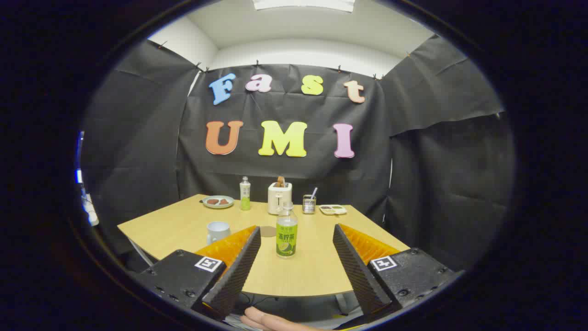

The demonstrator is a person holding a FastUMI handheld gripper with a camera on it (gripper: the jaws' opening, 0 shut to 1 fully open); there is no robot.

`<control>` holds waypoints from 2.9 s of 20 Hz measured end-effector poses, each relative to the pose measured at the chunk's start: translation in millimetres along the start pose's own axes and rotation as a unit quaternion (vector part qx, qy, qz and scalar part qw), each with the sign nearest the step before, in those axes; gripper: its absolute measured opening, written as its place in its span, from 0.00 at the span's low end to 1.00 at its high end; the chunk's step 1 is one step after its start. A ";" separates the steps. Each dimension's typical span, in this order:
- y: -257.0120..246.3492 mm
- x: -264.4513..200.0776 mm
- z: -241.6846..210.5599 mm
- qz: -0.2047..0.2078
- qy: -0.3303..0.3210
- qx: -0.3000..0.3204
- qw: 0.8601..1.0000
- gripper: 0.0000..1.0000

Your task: Take the bottle from table, then pour the juice into the cup, finally place the bottle on the coaster

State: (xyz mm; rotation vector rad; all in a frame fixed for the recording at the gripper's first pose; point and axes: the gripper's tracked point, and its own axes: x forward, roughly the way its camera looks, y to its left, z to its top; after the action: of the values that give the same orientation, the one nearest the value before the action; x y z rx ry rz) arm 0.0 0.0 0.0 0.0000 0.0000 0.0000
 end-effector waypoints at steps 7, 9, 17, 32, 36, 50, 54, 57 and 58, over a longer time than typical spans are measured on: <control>2.6 -1.3 -5.8 0.024 0.010 0.012 1.000 1.00; 2.7 -0.3 -9.7 0.029 0.017 0.017 0.999 1.00; -10.7 1.0 -9.2 0.013 0.013 0.016 1.000 1.00; 0.3 71.5 -32.2 0.026 0.012 0.004 1.000 1.00; 10.5 113.6 -47.1 0.033 0.021 0.001 0.999 1.00; 25.7 252.4 -71.6 0.038 0.032 0.025 0.998 1.00; 29.2 280.6 -80.6 0.035 0.044 0.020 0.998 1.00; 29.0 296.0 -82.3 0.033 0.045 0.024 0.998 1.00; 31.4 300.1 -82.7 0.037 0.047 0.025 0.998 1.00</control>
State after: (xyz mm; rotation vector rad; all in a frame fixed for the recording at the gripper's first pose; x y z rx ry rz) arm 300.1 31.4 -82.7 0.0502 0.0947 0.0739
